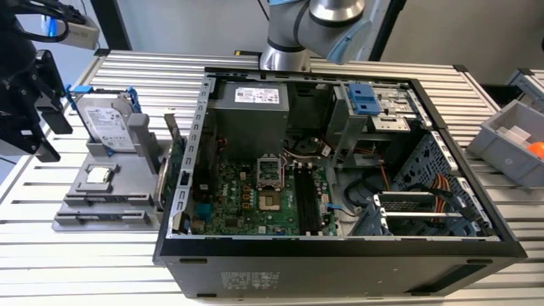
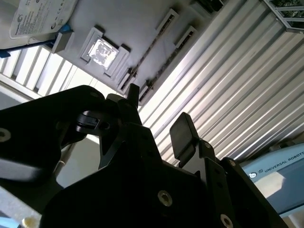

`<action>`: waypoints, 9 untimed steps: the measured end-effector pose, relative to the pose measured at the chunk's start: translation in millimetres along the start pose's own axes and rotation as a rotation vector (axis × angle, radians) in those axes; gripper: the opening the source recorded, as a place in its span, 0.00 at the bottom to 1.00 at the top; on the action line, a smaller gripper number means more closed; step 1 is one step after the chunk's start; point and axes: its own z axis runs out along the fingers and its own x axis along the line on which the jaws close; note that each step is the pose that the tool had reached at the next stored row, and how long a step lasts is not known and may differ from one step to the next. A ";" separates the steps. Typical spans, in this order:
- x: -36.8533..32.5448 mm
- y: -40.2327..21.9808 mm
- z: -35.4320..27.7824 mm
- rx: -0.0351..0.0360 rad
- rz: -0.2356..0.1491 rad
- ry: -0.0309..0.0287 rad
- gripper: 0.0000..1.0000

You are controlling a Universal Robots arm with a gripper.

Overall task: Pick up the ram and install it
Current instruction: 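Pick up the ram and move it above insertion slot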

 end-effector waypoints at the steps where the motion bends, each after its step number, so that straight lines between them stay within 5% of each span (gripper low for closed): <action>1: 0.0 0.0 0.9 -0.0001 0.000 0.0000 1.00; 9: 0.2 -0.1 7.6 -0.0005 0.000 0.0000 1.00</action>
